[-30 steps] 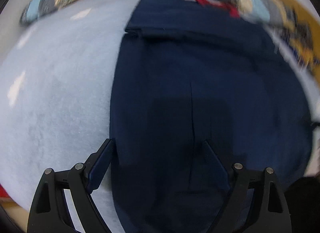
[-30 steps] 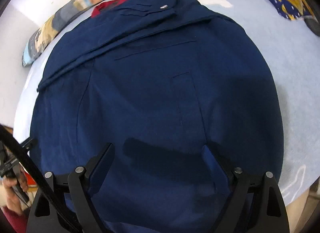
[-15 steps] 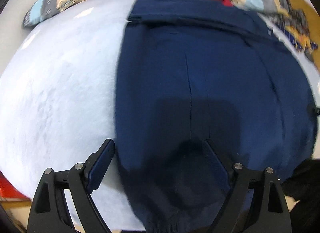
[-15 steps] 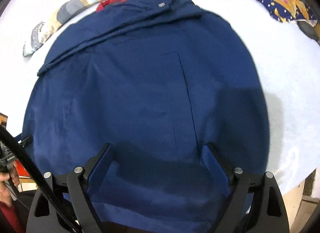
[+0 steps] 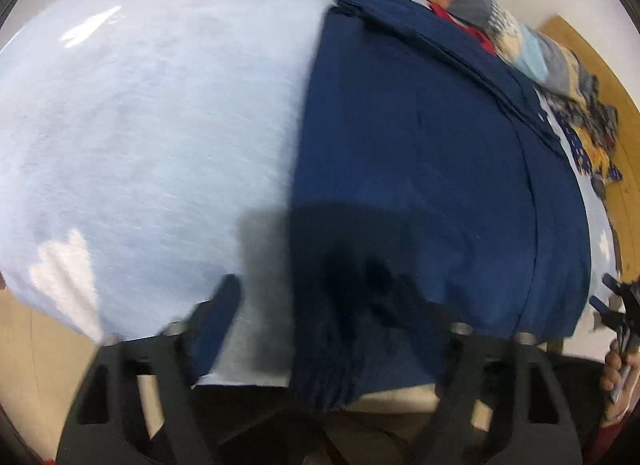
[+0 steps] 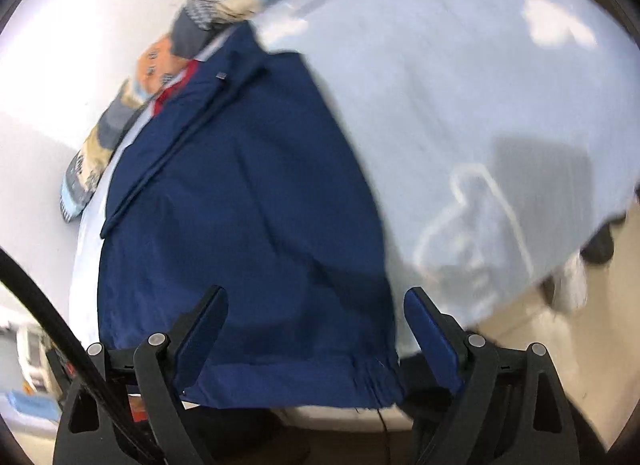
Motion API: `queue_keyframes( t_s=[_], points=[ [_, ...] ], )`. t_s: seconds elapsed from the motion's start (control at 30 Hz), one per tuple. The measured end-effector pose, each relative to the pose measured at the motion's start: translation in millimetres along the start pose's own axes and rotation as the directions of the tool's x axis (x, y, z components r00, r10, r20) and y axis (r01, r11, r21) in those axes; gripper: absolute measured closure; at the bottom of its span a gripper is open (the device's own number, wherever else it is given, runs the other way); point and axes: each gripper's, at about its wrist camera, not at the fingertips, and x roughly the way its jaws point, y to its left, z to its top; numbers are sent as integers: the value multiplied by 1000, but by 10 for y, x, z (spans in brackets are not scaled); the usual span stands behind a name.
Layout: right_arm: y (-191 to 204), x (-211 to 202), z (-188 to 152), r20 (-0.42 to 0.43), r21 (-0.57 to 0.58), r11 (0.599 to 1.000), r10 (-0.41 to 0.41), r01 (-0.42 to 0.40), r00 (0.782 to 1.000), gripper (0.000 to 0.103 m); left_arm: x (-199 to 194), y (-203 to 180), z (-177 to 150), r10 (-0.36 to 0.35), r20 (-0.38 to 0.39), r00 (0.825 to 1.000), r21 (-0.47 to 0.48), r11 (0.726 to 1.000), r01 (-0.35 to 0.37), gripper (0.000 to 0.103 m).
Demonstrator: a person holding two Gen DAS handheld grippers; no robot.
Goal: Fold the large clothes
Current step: 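Grasp the jacket hem with the left gripper while the right gripper grasps it too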
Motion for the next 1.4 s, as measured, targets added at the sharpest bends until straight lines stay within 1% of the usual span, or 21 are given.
queue_keyframes(
  t_s=[0.13,0.27,0.37,0.47,0.5,0.53,0.57,0.6,0.63,0.7,0.8,0.83,0.93,0.97,1.0,1.07,1.17,1.23,1.3,1.37,1.4],
  points=[
    [-259,148,-72,-73,102,995,20,-12,997,10,53,-73,-68,7,-10,1000,19,1000,-7,44],
    [-379,255,-127,-120,150,988,60,-42,991,10,47,-34,-76,-19,-21,1000,-11,1000,19,44],
    [-272,343,-146,-132,125,991,59,-42,989,8,98,3,-91,-59,-54,997,-31,998,57,30],
    [-99,430,-202,-173,81,992,107,-94,979,12,118,-66,-133,-56,-72,996,-9,998,56,28],
    [-22,427,-247,-164,33,998,64,-59,984,19,118,-86,-140,-51,-64,997,-6,999,51,28],
    [63,414,-307,-151,-26,1000,3,-7,989,38,113,-97,-142,-49,-63,997,1,999,49,28],
    [121,413,-351,-154,-59,998,-12,2,988,53,109,-96,-142,-45,-61,997,3,999,45,28],
    [175,406,-391,-164,-75,997,5,-17,986,75,155,-152,-83,-48,-62,997,-5,999,48,29],
    [217,370,-427,-155,-86,996,18,-32,988,80,156,-138,-78,-55,-62,997,-17,998,54,29],
    [272,301,-467,-127,-103,993,38,-51,991,85,142,-73,-112,-65,-64,996,-37,997,63,29],
    [320,160,-440,-75,-65,983,165,-170,983,89,151,-103,-125,-57,-68,996,-37,998,55,28],
    [353,84,-424,-48,-65,971,226,-229,973,90,153,-112,-132,-51,-70,996,-29,998,49,28],
    [478,-95,-400,14,-87,938,339,-337,941,90,164,-191,-149,-11,-64,998,17,1000,12,31],
    [531,-153,-388,32,-99,921,382,-378,923,90,160,-202,-151,1,-59,998,26,1000,0,39],
    [547,-177,-376,42,-102,912,403,-398,914,90,147,-195,-156,11,-52,999,32,999,-9,52],
    [591,-251,-357,64,-108,889,453,-445,889,90,111,-146,-168,-10,-42,999,17,1000,11,68],
    [598,-316,-341,94,-105,861,508,-498,856,90,104,-96,-167,-33,-43,999,-8,999,32,68],
    [589,-361,-309,116,-96,839,544,-536,831,90,113,-107,-169,-35,-49,998,-6,999,35,64],
    [542,-430,-273,133,-96,817,576,-568,807,90,131,-66,-199,-77,-73,994,-31,997,75,33],
    [513,-494,-217,156,-99,802,597,-589,787,90,159,-89,-192,-87,-86,992,-27,996,85,26],
    [454,-523,-227,159,-100,797,604,-596,781,90,164,-118,-204,-71,-86,994,-6,997,71,27]
  ],
)
